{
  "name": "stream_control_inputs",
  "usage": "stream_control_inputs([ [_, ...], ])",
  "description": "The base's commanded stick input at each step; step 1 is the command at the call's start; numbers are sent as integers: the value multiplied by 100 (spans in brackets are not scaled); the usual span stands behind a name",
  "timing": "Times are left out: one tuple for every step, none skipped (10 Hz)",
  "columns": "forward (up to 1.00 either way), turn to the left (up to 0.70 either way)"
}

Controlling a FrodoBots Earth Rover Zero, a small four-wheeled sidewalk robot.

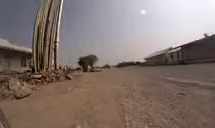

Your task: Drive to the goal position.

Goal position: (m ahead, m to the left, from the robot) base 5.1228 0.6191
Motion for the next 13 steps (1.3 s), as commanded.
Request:
stream_control_inputs([
  [100,0],
  [100,0],
  [100,0],
  [100,0],
  [100,0],
  [100,0],
  [100,0],
  [100,0],
  [100,0],
  [100,0],
  [100,0],
  [100,0],
  [100,0],
])
